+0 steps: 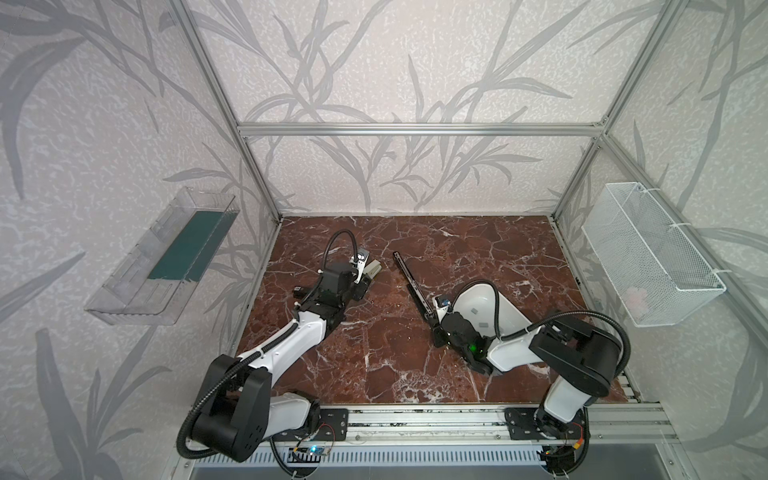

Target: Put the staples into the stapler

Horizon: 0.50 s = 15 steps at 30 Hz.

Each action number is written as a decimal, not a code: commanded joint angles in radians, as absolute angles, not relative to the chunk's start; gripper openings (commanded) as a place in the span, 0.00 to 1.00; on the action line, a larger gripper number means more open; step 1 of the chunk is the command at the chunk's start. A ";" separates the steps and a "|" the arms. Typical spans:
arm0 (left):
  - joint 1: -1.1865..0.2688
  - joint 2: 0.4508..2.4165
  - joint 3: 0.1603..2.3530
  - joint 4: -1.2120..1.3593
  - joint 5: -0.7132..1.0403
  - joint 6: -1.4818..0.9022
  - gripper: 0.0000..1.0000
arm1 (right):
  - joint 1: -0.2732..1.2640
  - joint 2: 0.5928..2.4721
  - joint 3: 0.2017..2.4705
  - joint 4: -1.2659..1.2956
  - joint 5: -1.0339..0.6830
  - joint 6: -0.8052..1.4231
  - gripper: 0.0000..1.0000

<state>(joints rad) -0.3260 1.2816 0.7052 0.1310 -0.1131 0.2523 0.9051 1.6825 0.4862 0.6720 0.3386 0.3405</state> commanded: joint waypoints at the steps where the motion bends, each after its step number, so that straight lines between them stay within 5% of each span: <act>1: -0.324 1.321 0.778 -0.062 -0.114 0.141 0.71 | 0.903 1.591 0.560 0.407 0.332 0.326 0.48; 4: -0.321 1.374 0.841 -0.155 -0.129 0.072 0.71 | 0.911 1.521 0.560 0.365 0.320 0.323 0.56; 15: -0.299 1.545 0.951 -0.310 -0.091 -0.036 0.68 | 1.015 1.353 0.510 0.273 0.336 0.337 0.58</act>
<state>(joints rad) -0.3080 1.5249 0.9054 -0.2329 -0.1059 0.0208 0.9813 1.3983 0.5339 0.3325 0.3229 0.3252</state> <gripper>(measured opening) 0.678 0.577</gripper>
